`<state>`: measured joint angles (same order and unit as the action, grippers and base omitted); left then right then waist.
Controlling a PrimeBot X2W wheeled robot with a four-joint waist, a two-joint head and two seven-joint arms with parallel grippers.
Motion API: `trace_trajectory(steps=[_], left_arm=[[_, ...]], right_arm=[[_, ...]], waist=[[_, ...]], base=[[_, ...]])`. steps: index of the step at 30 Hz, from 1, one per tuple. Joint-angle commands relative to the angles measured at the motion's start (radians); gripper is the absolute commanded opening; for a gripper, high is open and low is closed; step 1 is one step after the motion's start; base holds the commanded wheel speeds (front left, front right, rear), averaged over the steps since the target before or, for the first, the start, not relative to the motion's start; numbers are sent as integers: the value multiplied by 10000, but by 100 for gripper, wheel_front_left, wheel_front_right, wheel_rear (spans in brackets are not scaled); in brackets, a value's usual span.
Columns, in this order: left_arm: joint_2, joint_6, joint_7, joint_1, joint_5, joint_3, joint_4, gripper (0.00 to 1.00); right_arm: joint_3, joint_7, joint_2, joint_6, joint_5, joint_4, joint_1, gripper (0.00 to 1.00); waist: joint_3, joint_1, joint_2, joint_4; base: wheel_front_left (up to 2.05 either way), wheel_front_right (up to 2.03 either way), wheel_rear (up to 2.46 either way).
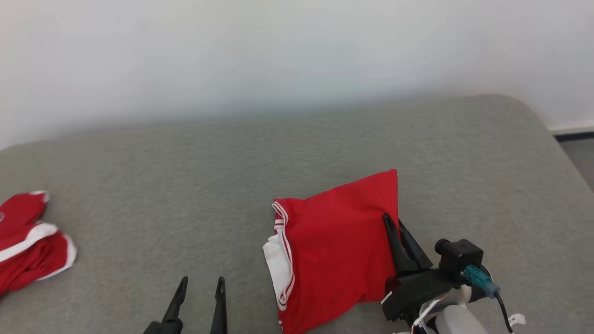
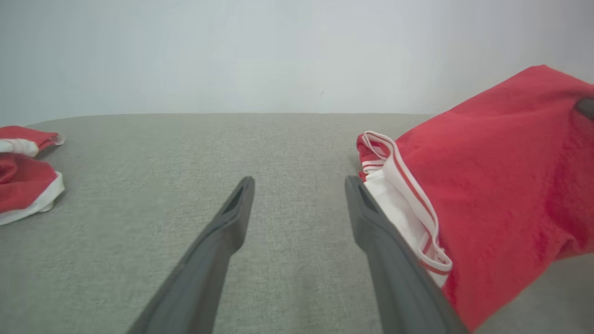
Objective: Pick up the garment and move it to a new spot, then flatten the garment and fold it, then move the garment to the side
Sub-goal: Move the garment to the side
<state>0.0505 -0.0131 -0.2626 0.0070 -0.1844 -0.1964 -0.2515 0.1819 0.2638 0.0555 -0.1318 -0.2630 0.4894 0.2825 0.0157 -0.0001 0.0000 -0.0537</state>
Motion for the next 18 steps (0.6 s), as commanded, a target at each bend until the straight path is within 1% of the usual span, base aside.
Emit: trace_trajectory(steps=[1,8,11,18], left_arm=[[-2,3,-32,-156,1,7,20,100],[2,184,-32,-594,192,-104,45,100],[6,289,-32,-819,305,-143,26,100],[15,684,-32,-1634,565,-520,-314,100]], right_arm=[[31,6,24,25,-65,-8,-71,0],[-66,6,25,25,-141,-25,-69,0],[-121,3,7,25,-193,-66,-86,0],[-764,3,-50,25,-75,-524,-381,0]], waist=[[-12,1,0,-1603],[411,1,0,-3498],[642,1,0,-4143],[1271,1,0,-4525]], base=[[0,0,0],[0,0,0],[0,0,0],[0,0,0]])
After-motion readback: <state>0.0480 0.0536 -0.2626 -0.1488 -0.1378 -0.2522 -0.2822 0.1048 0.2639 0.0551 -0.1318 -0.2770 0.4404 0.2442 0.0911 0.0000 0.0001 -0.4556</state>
